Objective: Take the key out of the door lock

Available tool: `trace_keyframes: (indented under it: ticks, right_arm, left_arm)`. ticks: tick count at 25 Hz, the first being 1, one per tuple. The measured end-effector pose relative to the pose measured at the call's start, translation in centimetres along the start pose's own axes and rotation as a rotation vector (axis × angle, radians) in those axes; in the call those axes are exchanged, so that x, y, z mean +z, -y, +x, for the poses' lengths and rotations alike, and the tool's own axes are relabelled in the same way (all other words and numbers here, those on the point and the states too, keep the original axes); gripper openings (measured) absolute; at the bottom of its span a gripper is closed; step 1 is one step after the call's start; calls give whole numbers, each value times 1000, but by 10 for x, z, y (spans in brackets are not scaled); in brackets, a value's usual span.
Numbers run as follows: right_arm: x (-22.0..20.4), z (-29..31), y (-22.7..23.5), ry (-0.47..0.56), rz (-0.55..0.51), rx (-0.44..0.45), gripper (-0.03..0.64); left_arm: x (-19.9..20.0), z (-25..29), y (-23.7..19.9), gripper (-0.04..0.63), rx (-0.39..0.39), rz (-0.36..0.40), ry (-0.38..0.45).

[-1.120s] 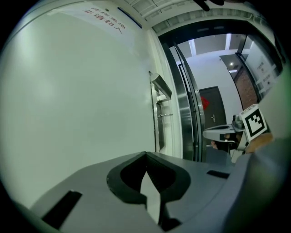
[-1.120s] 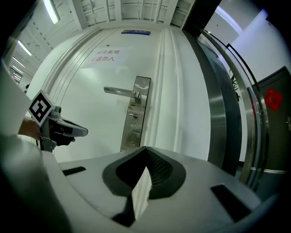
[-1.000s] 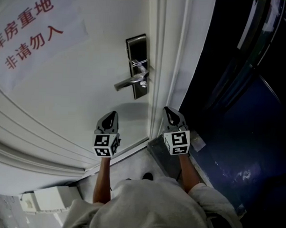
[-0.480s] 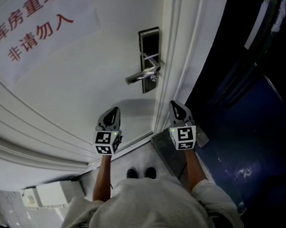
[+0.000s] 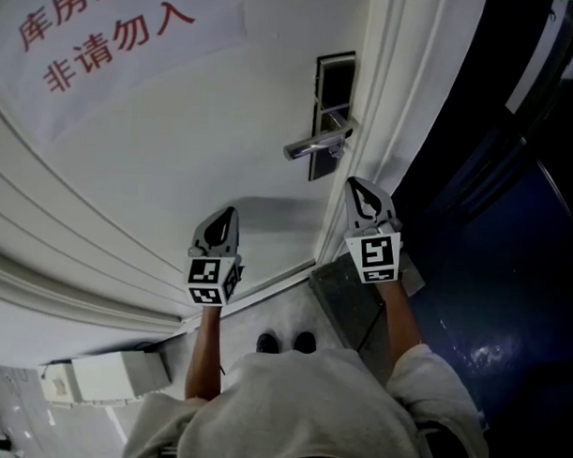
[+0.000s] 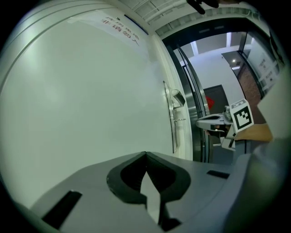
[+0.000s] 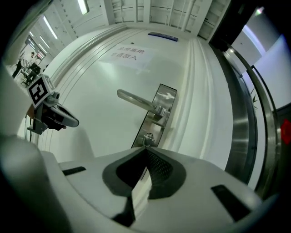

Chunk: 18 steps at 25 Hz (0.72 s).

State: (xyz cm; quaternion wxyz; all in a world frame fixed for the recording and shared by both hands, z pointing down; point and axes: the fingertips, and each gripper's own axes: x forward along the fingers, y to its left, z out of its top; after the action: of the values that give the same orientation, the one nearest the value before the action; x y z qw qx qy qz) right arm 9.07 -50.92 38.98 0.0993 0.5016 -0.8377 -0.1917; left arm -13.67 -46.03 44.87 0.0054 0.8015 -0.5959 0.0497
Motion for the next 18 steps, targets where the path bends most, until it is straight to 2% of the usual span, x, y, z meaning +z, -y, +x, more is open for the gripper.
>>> trace_keyframes:
  ticks: [4, 7, 10, 16, 18]
  right_arm:
    - [8, 8, 0, 0, -98, 10, 23]
    - [13, 12, -5, -3, -229, 23, 23]
    - [17, 14, -7, -18, -419, 21, 23]
    - [7, 22, -10, -58, -872, 26, 25]
    - [3, 26, -9, -71, -977, 28, 25]
  left_arm:
    - [-3, -1, -4, 17, -3, -6, -4]
    - [-5, 0, -6, 17, -9, -15, -7]
    - [-5, 1, -7, 17, -13, -26, 2]
    - [-5, 3, -5, 17, -33, -25, 8]
    - [-4, 4, -3, 17, -41, -23, 10]
